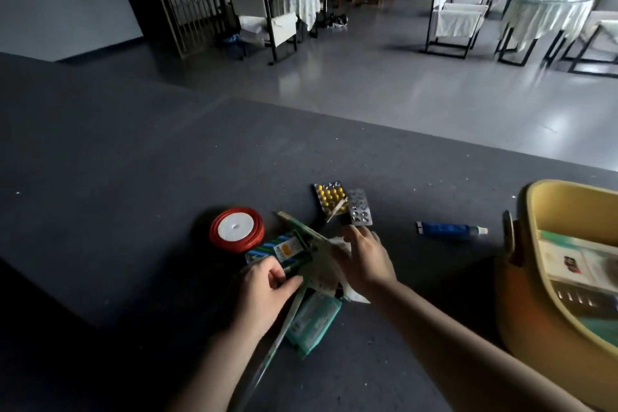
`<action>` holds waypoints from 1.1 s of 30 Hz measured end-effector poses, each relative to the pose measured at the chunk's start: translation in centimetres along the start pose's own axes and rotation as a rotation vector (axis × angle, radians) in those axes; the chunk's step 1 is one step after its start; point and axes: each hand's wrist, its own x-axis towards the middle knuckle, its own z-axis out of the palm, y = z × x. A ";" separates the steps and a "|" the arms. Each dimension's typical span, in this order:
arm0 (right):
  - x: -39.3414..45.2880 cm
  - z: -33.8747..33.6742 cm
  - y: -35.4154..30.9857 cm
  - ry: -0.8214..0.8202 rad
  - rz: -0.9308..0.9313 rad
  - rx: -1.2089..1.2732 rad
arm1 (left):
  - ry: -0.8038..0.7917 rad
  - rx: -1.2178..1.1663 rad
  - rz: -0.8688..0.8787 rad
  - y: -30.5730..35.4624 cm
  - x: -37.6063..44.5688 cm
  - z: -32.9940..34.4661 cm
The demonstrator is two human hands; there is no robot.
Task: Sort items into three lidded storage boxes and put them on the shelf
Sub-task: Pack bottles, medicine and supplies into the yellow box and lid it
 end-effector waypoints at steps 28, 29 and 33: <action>-8.7 -23.0 5.3 0.696 0.076 0.176 | 0.169 -0.154 0.662 23.2 0.7 5.1; -9.8 -24.7 7.2 0.741 0.129 0.168 | 0.130 -0.161 0.736 25.4 0.7 6.5; -14.5 -30.1 14.7 0.902 0.368 0.078 | -0.026 -0.093 1.117 32.8 0.4 13.2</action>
